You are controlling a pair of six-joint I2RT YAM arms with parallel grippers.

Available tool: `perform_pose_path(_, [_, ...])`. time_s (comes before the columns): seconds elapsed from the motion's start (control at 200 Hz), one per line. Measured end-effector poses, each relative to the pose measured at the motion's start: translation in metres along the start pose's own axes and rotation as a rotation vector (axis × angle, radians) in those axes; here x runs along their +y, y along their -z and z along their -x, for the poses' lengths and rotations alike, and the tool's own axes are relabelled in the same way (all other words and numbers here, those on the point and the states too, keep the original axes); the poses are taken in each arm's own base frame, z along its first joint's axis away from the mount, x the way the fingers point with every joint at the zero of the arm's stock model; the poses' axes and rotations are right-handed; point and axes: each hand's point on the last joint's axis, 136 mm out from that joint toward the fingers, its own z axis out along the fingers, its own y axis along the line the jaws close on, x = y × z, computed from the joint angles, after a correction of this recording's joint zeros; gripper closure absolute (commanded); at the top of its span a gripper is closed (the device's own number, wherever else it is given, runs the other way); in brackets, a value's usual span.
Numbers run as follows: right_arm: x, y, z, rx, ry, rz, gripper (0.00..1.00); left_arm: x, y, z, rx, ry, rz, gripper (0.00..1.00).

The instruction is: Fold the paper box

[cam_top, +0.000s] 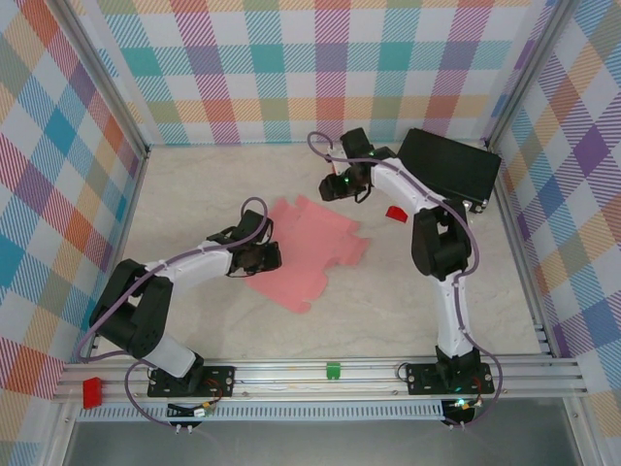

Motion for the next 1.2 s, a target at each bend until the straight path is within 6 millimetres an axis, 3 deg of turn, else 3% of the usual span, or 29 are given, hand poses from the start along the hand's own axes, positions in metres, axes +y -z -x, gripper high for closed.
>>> perform_pose_path(0.13, [-0.016, -0.017, -0.018, 0.066, 0.073, 0.011, 0.44, -0.001, -0.007, -0.001, 0.002, 0.006, -0.006, 1.00])
perform_pose_path(0.33, [-0.014, -0.028, -0.037, 0.105, 0.181, 0.074, 0.43, 0.009, -0.020, -0.013, 0.035, 0.029, 0.020, 1.00])
perform_pose_path(0.7, [-0.016, -0.047, -0.044, 0.157, 0.260, 0.109, 0.43, 0.012, -0.024, -0.017, 0.033, 0.052, 0.020, 1.00])
perform_pose_path(1.0, [-0.012, -0.048, -0.051, 0.207, 0.264, 0.155, 0.44, 0.009, -0.026, -0.016, 0.026, 0.064, 0.013, 1.00])
perform_pose_path(1.2, [-0.004, -0.043, -0.057, 0.228, 0.269, 0.206, 0.50, 0.009, -0.026, -0.016, 0.026, 0.066, 0.012, 1.00])
